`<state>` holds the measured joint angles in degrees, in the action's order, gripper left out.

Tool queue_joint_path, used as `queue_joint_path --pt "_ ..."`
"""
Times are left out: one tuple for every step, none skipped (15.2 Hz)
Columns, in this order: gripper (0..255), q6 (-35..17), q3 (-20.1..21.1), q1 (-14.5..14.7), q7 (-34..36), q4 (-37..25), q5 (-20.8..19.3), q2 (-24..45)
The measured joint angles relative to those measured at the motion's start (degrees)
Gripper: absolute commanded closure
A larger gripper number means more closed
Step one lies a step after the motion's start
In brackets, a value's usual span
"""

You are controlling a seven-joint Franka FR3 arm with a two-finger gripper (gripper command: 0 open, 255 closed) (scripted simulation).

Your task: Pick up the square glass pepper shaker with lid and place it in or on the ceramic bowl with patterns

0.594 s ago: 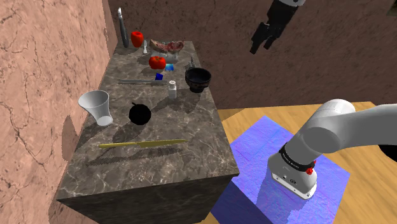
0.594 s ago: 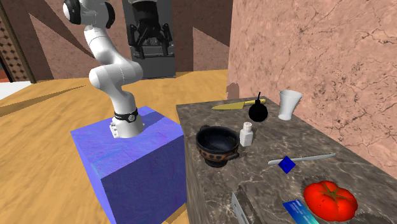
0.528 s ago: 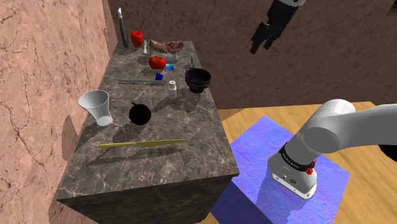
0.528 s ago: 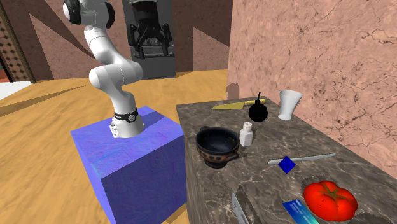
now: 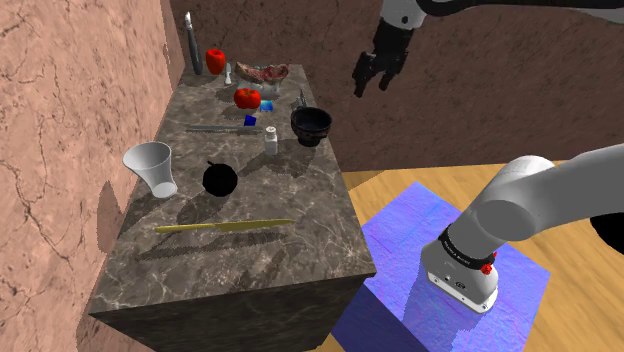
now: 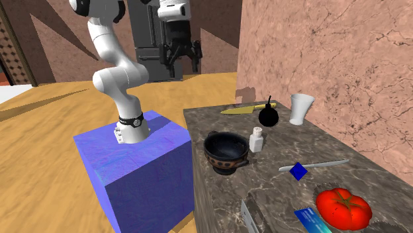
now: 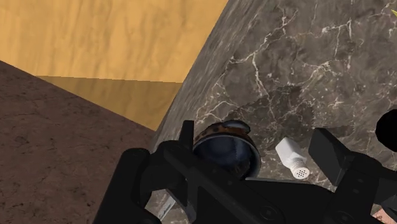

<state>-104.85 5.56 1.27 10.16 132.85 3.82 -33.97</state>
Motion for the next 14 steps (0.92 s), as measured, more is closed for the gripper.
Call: queue_joint_path --pt "0 -0.8 0.6 0.0 1.0 -1.1 0.2 2.3" --pt "0 -1.8 1.4 0.1 2.1 -1.5 0.5 4.1" --pt "0 -2.6 2.1 0.1 3.2 -2.3 0.6 6.0" --pt "0 -3.4 2.7 0.2 4.3 -3.1 0.8 8.1" --pt "0 -4.4 3.4 0.2 5.5 -4.1 0.8 10.4" --pt "0 -5.7 4.1 0.3 6.6 -4.5 0.9 12.5" --pt "0 -6.1 4.7 0.4 7.8 -5.9 0.9 14.6" --pt "0 -6.6 5.3 0.4 8.8 -7.1 0.8 16.8" --pt "0 -7.2 5.9 0.5 10.0 -8.3 0.7 18.9" --pt "0 -7.7 6.3 0.4 11.0 -9.8 0.5 21.3" --pt "0 -8.1 6.7 0.5 12.1 -11.2 0.3 23.5" --pt "0 -8.7 7.1 0.6 13.0 -12.2 0.1 25.5" --pt "0 -9.4 7.5 0.7 14.1 -13.6 -0.3 28.0" --pt "0 -9.8 7.9 0.8 15.3 -15.5 -0.7 30.7"
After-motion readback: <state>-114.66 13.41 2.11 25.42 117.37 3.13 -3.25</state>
